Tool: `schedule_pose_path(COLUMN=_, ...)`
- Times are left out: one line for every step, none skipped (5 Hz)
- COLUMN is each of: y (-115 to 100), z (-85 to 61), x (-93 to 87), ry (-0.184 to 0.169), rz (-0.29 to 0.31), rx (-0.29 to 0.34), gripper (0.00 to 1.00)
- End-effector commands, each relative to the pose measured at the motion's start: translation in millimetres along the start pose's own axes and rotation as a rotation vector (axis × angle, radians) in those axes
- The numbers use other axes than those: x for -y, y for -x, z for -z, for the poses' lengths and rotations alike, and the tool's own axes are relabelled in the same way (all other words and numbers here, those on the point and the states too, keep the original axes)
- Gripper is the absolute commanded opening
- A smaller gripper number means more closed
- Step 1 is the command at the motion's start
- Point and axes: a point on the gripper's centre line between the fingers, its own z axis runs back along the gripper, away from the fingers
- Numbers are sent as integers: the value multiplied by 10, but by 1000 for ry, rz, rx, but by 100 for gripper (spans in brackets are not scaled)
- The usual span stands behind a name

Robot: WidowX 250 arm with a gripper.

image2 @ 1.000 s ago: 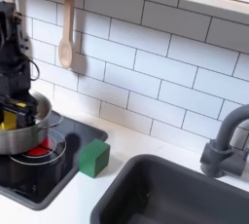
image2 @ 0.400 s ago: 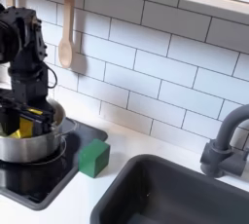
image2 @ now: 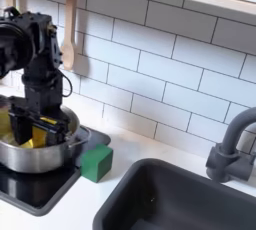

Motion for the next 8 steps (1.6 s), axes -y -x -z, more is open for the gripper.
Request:
schedule_pose_path(y=14, z=26, x=106, ry=2, rz=14, rx=-10, gripper=100)
schedule_pose_path(y=20, z=34, x=105, ry=1, rz=11, rx=-11, gripper=100)
schedule_pose_path(y=3, z=45, x=96, ry=3, rz=11, rx=-12, gripper=100)
schedule_pose_path(y=-7, z=-72, x=81, ry=-5, rz=12, rx=20, gripper=100)
schedule_pose_path(y=-2, z=-168, x=70, ry=-8, rz=17, rx=26, gripper=100)
schedule_pose_path(y=-20, z=-310, x=91, ry=-15, rz=36, rx=54, gripper=100)
schedule_pose_path(y=-28, z=-494, x=103, ry=-25, rz=51, rx=82, gripper=100)
schedule_pose_path(y=-35, z=-484, x=112, ry=-22, rz=52, rx=82, gripper=100)
